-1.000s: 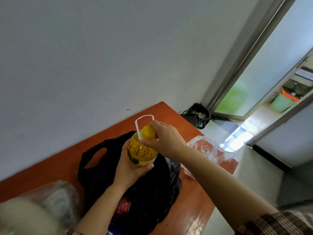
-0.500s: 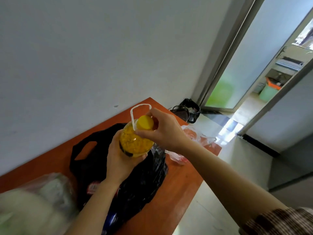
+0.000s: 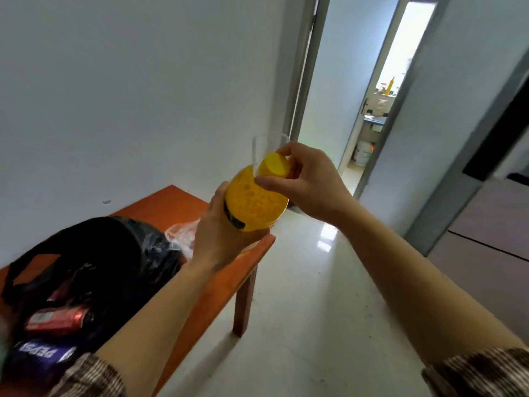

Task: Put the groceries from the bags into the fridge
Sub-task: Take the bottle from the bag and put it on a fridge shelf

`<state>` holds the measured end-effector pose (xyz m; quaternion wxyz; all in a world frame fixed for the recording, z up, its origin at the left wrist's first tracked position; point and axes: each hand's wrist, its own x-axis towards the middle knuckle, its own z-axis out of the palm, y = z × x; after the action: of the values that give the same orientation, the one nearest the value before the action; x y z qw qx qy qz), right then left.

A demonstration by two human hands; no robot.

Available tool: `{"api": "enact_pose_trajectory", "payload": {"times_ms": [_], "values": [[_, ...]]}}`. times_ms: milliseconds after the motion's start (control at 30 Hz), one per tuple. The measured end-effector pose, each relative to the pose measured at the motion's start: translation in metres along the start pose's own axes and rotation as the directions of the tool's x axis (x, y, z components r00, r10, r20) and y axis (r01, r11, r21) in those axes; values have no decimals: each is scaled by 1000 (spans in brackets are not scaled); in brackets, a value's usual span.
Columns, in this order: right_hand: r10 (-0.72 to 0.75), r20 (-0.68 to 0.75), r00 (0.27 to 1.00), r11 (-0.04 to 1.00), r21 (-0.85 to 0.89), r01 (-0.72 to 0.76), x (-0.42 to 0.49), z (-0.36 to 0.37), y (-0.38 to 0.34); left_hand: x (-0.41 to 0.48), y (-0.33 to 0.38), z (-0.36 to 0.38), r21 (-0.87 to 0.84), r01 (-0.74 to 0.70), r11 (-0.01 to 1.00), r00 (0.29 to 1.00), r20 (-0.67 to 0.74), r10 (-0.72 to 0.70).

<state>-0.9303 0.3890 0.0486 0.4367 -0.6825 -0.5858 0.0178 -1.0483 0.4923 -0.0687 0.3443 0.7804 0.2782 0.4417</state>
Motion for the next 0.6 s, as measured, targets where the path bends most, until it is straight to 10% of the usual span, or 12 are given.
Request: {"api": "enact_pose_trajectory", "payload": {"times_ms": [600], "values": [[240,-485,841,839,-333,-431,-187,-409,198,-35,286,460,-429,-198,882,830,405,383]]}}
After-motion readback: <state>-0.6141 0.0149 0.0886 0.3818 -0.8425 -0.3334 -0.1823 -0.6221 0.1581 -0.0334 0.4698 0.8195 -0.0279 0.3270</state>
